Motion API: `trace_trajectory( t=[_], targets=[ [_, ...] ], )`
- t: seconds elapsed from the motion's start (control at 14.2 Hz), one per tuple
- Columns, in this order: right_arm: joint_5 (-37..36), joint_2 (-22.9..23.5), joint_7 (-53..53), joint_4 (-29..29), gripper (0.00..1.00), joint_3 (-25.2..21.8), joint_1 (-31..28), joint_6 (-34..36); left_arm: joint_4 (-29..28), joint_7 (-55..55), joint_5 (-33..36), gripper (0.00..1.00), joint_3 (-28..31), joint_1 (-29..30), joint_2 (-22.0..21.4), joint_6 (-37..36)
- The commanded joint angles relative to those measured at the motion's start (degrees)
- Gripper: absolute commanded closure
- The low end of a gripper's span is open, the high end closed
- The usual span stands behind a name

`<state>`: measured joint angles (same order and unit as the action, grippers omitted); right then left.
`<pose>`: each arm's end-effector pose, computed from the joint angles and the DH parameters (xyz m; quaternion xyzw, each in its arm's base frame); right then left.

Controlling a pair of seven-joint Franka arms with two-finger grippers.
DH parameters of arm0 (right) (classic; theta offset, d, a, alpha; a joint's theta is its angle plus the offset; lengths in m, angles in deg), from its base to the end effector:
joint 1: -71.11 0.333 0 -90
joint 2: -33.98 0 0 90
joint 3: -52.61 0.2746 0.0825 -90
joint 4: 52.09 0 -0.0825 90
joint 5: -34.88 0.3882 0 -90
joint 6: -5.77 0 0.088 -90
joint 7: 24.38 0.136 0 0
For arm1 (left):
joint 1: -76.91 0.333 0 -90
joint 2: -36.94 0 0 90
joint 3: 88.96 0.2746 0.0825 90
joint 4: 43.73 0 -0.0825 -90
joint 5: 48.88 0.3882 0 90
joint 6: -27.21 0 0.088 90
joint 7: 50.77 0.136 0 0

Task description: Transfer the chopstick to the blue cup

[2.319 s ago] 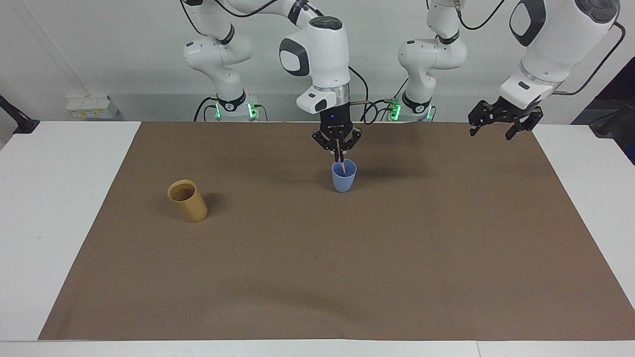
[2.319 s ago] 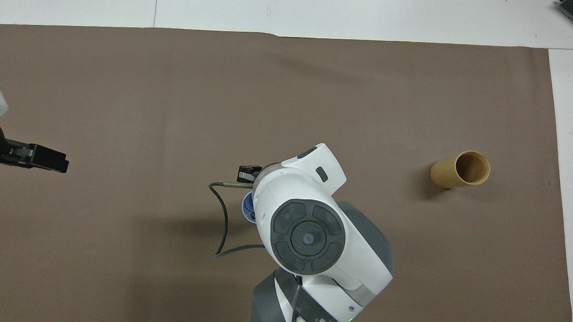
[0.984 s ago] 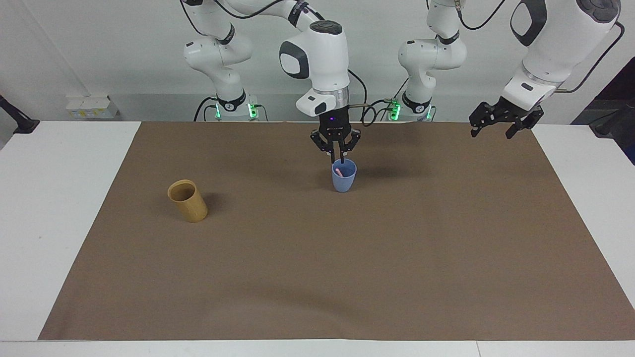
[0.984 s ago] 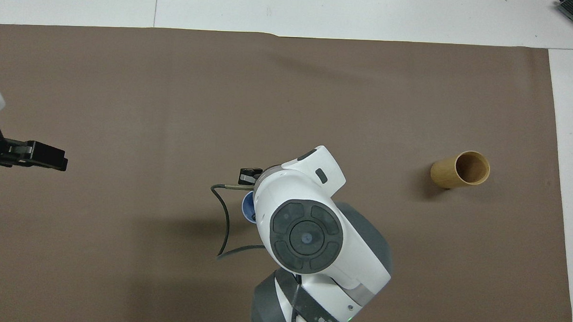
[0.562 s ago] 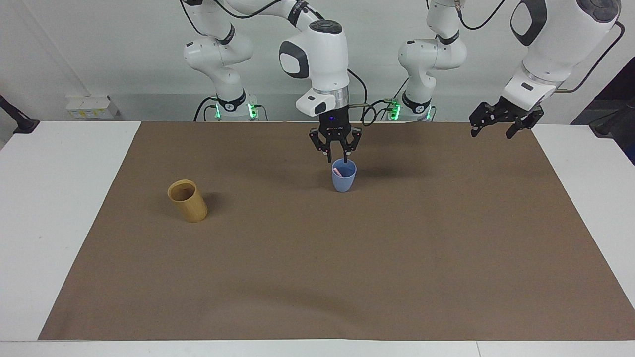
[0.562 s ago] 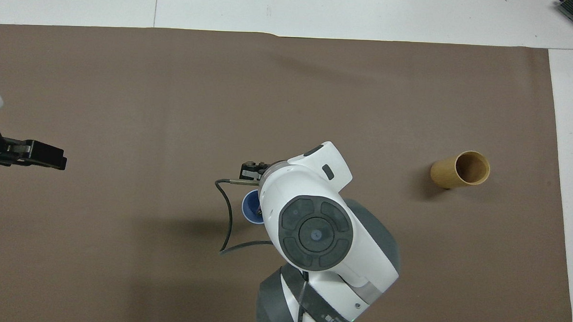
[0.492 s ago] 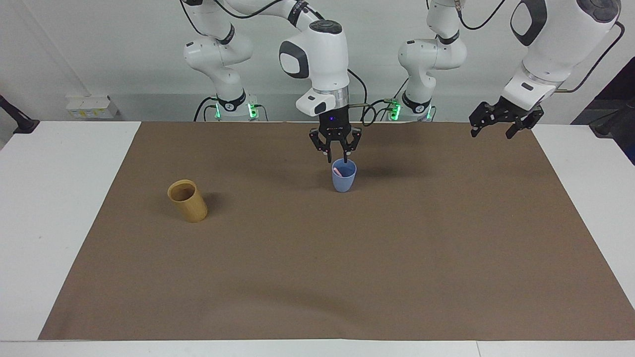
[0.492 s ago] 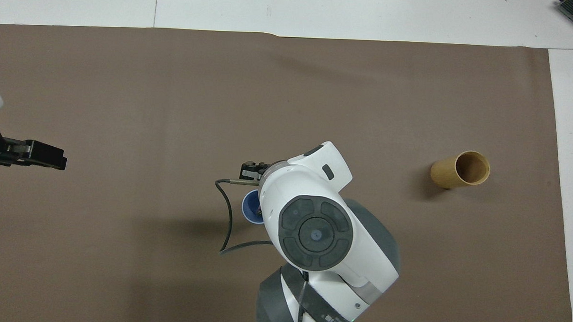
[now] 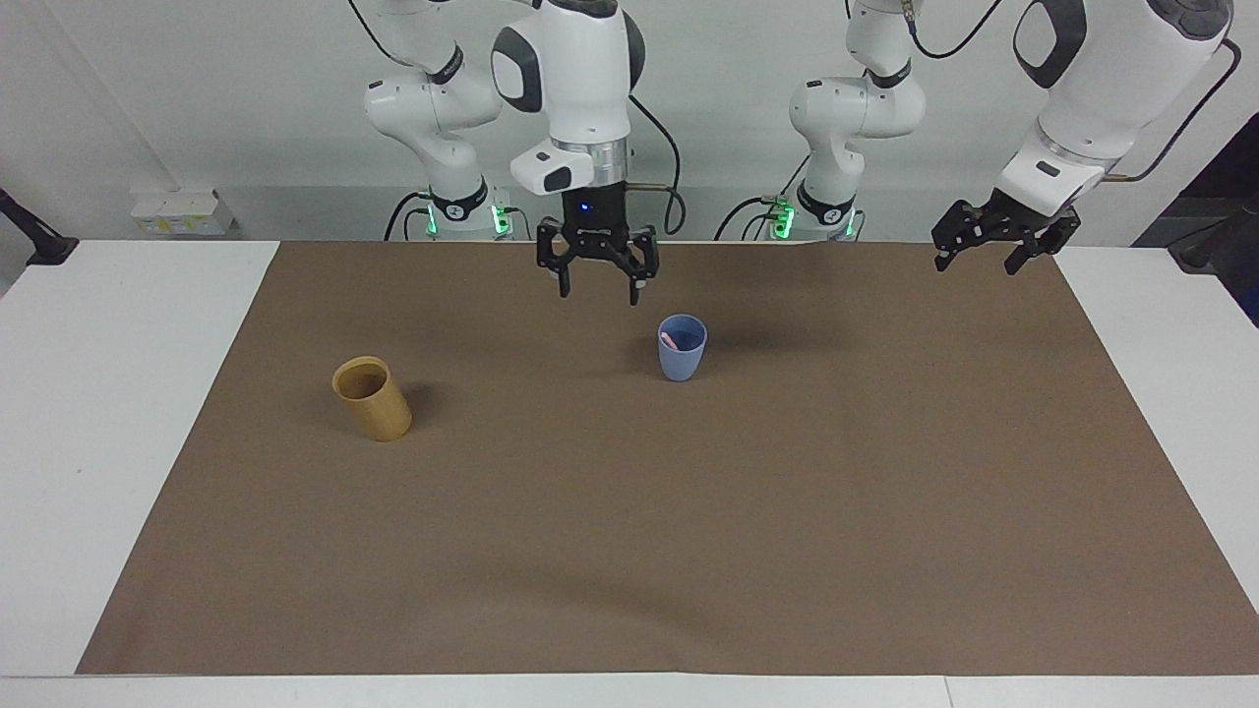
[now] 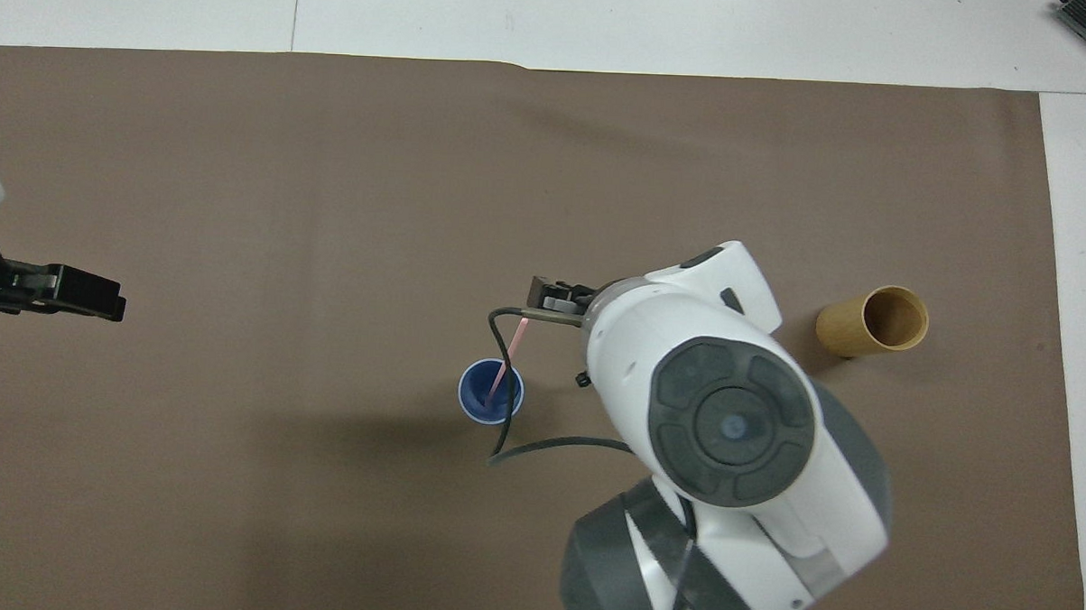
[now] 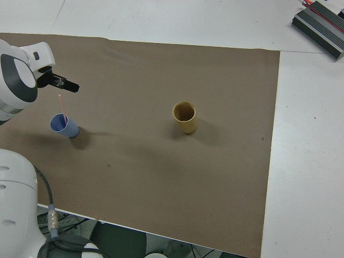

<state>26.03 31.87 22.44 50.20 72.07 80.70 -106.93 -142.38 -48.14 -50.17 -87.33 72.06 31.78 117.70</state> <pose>0.5172 0.2735 0.5094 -0.9823 0.1308 -0.1340 0.0030 0.5298 -0.0324 0.5322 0.9983 -0.0507 -0.0263 0.0124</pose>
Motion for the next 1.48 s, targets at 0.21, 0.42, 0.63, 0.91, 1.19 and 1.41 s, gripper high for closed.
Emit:
trace_trajectory(
  t=[0.21, 0.42, 0.63, 0.91, 1.19, 1.41],
  targets=[
    [4.4, -6.2, -15.3, -0.4, 0.00, 0.0, -12.3, 9.2, 0.6, -0.5, 0.6, 0.00, -0.3, 0.4, -0.1, -0.6],
    [4.5, -5.4, -27.0, -3.9, 0.00, -1.5, -15.1, 13.3, 0.6, -0.4, 0.6, 0.00, -0.3, 0.4, -0.1, -0.6],
    [4.6, -2.1, -34.4, -10.2, 0.00, -1.9, -18.4, 19.3, 0.6, -0.5, 0.6, 0.00, -0.3, 0.5, -0.1, -0.6],
    [5.0, 4.8, -36.5, -21.2, 0.00, -2.4, -19.8, 27.0, 0.6, -0.5, 0.6, 0.00, -0.3, 0.4, -0.1, -0.6],
    [4.6, 3.7, -36.4, -19.9, 0.00, -2.6, -19.8, 28.6, 0.7, -0.5, 0.6, 0.00, -0.3, 0.4, -0.1, -0.6],
    [5.3, 3.2, -36.5, -18.8, 0.00, -2.6, -19.8, 28.2, 0.6, -0.5, 0.6, 0.00, -0.3, 0.4, -0.1, -0.6]
  ],
)
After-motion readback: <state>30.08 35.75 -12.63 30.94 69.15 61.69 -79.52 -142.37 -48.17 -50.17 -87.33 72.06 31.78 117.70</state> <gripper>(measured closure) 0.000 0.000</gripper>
